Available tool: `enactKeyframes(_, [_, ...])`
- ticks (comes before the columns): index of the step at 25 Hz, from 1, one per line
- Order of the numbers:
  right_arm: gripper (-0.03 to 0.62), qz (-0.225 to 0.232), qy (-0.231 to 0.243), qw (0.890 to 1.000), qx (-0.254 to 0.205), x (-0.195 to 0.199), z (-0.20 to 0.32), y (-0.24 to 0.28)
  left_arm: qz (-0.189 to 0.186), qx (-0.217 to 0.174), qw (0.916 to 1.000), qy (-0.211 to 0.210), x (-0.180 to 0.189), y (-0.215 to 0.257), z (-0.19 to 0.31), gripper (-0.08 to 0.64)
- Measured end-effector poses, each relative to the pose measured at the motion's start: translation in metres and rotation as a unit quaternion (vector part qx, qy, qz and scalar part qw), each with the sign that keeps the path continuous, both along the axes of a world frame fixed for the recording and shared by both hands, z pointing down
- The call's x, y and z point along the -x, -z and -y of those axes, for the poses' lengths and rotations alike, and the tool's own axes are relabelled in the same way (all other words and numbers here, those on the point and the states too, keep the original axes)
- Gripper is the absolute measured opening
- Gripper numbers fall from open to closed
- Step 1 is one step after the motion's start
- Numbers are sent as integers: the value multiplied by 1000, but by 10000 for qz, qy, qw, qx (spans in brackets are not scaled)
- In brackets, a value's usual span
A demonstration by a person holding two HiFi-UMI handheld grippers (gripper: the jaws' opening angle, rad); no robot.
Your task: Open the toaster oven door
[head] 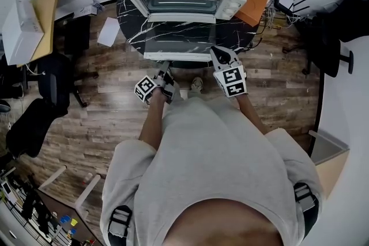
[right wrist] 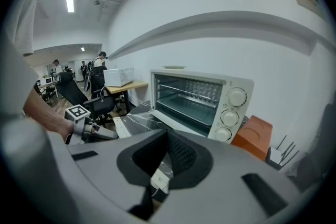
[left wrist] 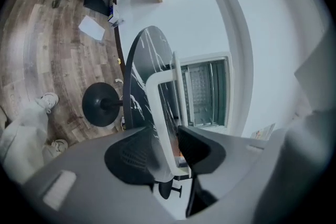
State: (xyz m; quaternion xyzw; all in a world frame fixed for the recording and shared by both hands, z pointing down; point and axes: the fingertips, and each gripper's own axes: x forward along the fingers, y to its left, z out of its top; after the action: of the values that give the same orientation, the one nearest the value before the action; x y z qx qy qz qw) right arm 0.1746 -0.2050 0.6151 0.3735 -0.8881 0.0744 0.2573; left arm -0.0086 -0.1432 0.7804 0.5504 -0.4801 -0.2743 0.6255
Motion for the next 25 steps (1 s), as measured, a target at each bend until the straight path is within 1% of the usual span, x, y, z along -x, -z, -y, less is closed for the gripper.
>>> enactKeyframes(4, [14,18,42,10000,40,4,0,-3,638,-104,9969,-446,-1,10,-3,158])
enactKeyframes(6, [14,31,56,10000,56,5,1,-4,979,-183,9926,-692,-2,17,-4,158])
enactKeyframes(8, [14,46,69,9999,64,7,2,-5,1381,-287,9853,-961,-4,25,-5,139])
enactKeyframes(9, [14,53,75,9999,69,8,3,-6,1636,-344,9794,-1132,-5,29,-5,134])
enactKeyframes(10, [14,57,81,9999,77,9,4,-7,1922,-395,9715,-1332,-6,33,-5,116])
enactKeyframes(12, [14,59,90,9999,91,11,5,-8,2496,-460,9514,-1744,-8,38,-6,99])
enactKeyframes(13, [14,63,100,9999,96,13,6,-8,2718,-503,9417,-1919,-10,41,-6,88])
enactKeyframes(16, [14,91,137,9998,100,18,7,-8,3208,-717,9164,-2284,-16,57,-2,59])
enactKeyframes(20, [14,128,157,9997,98,23,8,-9,3803,-1002,8833,-2553,-18,77,5,15])
enactKeyframes(22, [14,138,154,9997,98,25,9,-9,4026,-1141,8700,-2608,-18,88,11,11])
enactKeyframes(23, [14,140,150,9997,97,25,10,-9,4101,-1216,8653,-2613,-19,94,14,11])
enactKeyframes(25, [14,147,141,9998,90,26,12,-8,4195,-1360,8591,-2599,-19,106,22,11])
